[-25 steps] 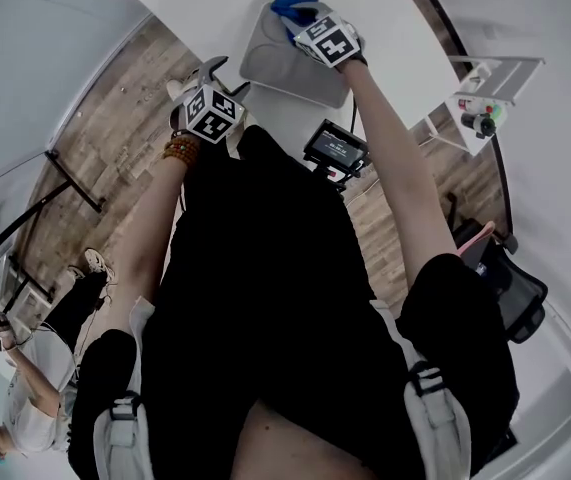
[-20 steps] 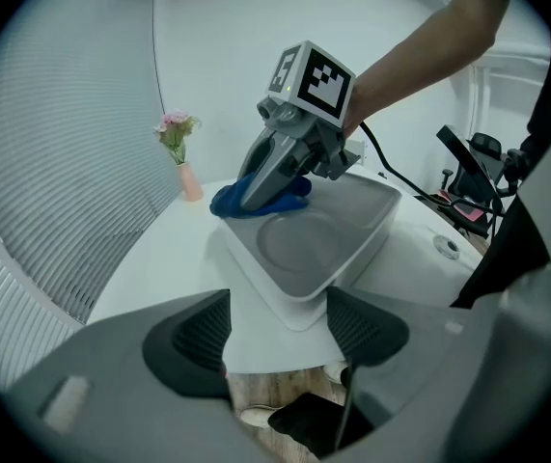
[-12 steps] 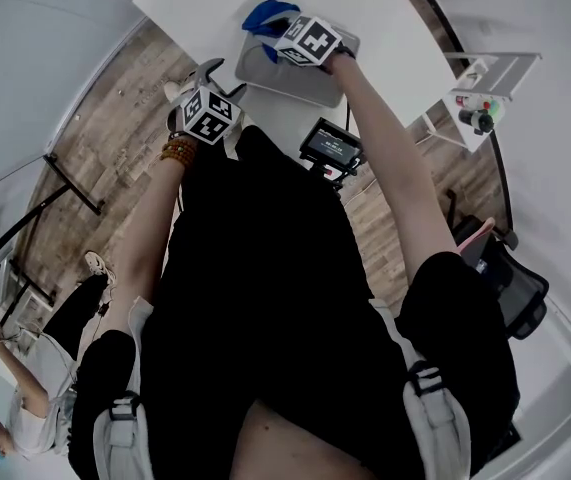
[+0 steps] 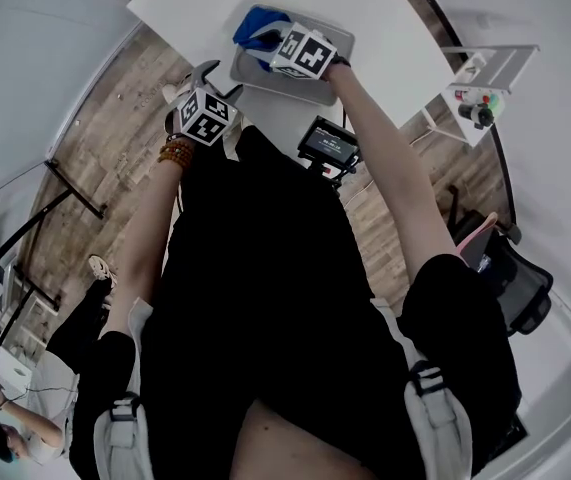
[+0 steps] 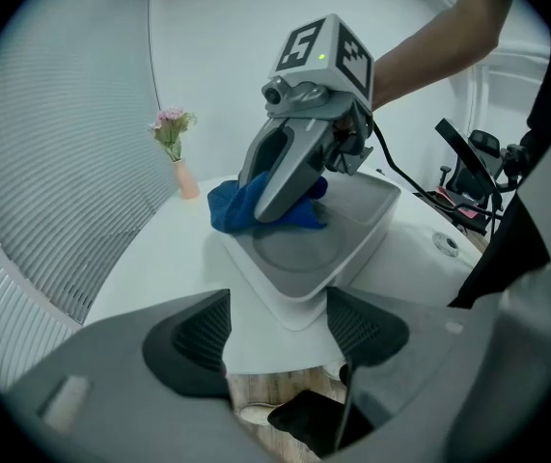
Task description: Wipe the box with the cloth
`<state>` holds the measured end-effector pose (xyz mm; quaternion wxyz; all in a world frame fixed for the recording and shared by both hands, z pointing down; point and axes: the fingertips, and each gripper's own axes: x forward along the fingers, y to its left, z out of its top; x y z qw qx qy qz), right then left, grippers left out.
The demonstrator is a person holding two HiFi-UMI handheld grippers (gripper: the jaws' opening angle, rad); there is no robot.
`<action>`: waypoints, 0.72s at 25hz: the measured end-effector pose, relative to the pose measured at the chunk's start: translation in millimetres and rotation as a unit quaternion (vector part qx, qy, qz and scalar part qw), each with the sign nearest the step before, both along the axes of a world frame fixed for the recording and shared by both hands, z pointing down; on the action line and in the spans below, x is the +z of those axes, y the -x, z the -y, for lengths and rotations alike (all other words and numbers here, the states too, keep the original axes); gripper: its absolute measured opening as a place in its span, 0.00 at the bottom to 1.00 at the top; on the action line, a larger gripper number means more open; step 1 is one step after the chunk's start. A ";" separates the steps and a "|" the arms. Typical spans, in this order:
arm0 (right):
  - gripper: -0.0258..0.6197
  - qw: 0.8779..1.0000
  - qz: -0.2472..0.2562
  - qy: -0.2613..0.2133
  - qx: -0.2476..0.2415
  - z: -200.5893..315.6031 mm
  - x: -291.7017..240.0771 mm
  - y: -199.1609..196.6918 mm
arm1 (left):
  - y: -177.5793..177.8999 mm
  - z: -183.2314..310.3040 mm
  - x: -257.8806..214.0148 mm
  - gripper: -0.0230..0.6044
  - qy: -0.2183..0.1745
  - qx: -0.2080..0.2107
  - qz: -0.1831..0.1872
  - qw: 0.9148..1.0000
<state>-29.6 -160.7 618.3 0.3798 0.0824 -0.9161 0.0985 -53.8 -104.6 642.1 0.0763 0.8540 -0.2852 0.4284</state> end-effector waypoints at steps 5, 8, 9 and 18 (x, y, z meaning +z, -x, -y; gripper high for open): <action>0.16 0.993 -0.066 -0.021 -0.091 -33.5 7.8 14.3 | 1.6 0.9 0.1 0.54 0.000 -0.001 0.002 1.000; 0.16 0.993 -0.067 -0.004 -0.098 -39.8 10.3 17.2 | 0.6 0.3 1.4 0.54 0.002 0.000 0.003 1.000; 0.16 0.993 -0.067 0.006 -0.102 -42.7 11.5 18.0 | 0.3 0.1 1.7 0.54 0.002 -0.001 0.003 1.000; 0.16 0.986 -0.069 0.060 -0.141 -66.2 14.4 23.7 | 0.3 -9.0 3.6 0.54 0.009 -0.007 0.011 1.000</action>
